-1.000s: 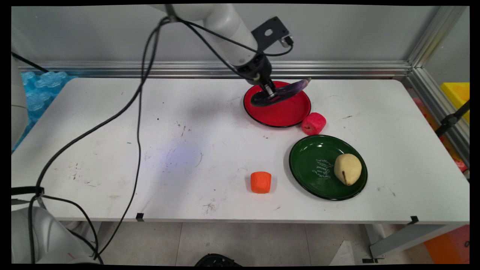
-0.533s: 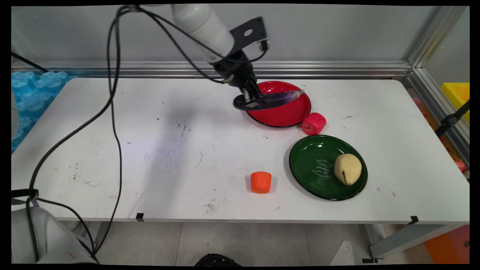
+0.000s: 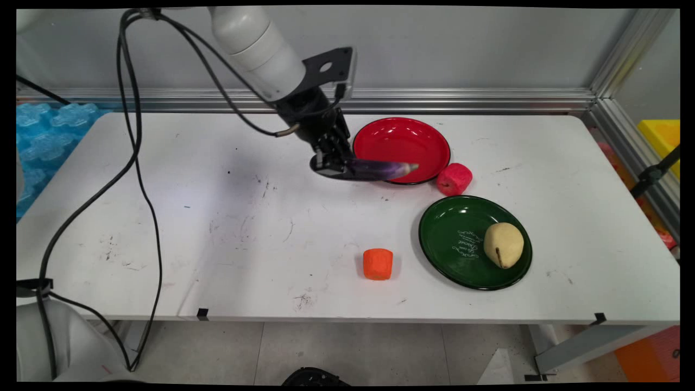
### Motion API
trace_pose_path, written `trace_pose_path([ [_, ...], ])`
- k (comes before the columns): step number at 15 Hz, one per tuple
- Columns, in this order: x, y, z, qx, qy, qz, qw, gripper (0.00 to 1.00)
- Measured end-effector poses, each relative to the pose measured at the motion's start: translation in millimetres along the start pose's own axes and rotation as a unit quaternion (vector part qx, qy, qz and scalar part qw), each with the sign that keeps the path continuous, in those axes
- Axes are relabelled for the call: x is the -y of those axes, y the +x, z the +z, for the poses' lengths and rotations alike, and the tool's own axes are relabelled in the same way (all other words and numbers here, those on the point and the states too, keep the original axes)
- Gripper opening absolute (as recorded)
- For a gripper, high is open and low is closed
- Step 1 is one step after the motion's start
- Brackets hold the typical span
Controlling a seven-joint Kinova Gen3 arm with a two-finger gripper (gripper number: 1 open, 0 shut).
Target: Place the picked object on the table
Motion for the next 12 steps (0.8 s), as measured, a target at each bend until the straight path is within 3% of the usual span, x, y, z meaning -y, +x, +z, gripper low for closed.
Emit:
trace_pose_path([
  [12,-12,-28,43,0.012,-0.030,0.052,0.9982,0.00],
])
